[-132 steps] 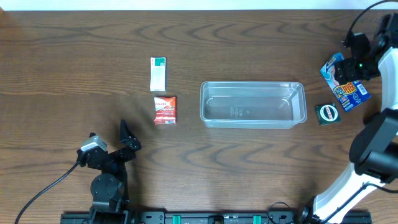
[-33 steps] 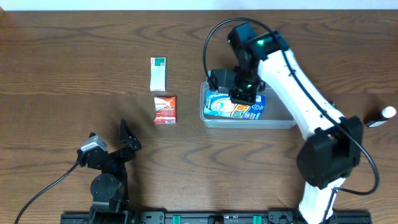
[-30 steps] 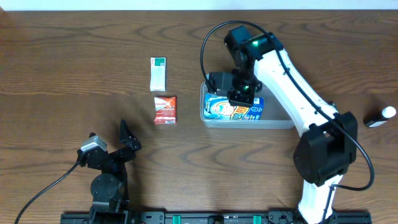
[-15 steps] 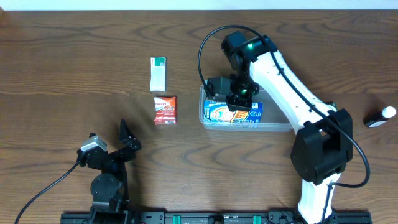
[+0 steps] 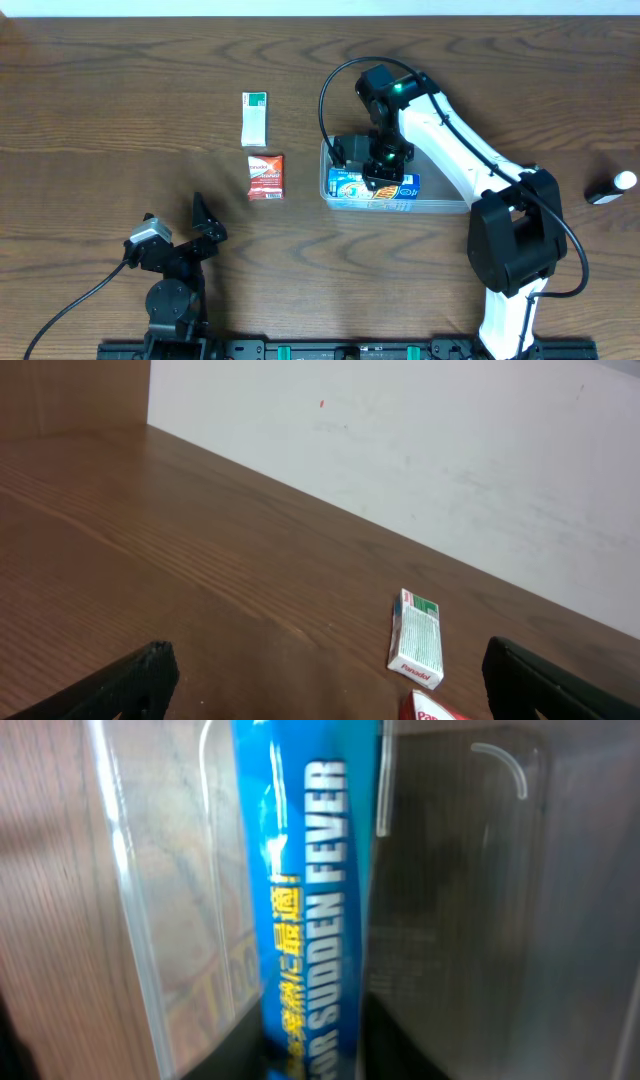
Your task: Pack container
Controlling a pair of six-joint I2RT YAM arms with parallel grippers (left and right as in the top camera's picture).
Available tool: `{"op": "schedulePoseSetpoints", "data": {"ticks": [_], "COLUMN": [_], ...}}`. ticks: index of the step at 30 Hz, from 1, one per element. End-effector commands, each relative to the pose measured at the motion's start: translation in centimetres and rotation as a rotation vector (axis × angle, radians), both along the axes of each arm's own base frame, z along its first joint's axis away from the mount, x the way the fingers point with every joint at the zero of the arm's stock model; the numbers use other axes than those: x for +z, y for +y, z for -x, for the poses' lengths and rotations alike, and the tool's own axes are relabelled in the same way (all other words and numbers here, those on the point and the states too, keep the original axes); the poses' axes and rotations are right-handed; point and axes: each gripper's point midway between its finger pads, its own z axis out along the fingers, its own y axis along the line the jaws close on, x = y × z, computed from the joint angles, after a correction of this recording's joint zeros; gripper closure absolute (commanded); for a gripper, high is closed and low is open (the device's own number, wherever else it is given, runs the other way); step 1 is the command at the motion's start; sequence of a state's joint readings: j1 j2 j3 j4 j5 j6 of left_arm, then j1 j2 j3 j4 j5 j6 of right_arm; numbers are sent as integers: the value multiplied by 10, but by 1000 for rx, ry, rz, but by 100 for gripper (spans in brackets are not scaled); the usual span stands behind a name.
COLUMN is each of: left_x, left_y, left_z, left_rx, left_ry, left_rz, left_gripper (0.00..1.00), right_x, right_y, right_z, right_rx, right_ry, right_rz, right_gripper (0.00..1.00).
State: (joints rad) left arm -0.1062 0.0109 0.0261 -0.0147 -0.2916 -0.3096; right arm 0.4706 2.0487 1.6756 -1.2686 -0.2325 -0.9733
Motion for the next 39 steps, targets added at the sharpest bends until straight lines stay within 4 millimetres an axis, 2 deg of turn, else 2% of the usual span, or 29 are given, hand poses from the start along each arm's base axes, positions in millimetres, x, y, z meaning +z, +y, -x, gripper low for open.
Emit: {"op": "schedulePoseSetpoints", "data": {"ticks": [1,5,9,16,26,35,39], "left_x": [-17,-17,-17,-17,-17,-17,-17], "left_y": [3,3,3,3,3,3,3], "left_z": [1,1,1,1,1,1,1], "left_rx": [12,12,12,12,12,12,12], "left_ry": [53,53,53,53,53,53,53], "left_rz": [-22,-22,-22,-22,-22,-22,-22], "left_gripper": [2,2,2,2,2,2,2], "right_x": [-5,-5,-6,8,50,54,53], "right_y": [3,4,1,4,13,-7,-7], "right_z": [7,5,2,-9,-29,-66,-63], "right_rx": [14,13,15,-18,-63,-242,-243], "right_ry": [22,12,-3,-50,-176,-337,-325], "right_rz": [-11,-14,8,0,-61,64,66], "right_gripper": [48,22,16,13,12,11,11]}}
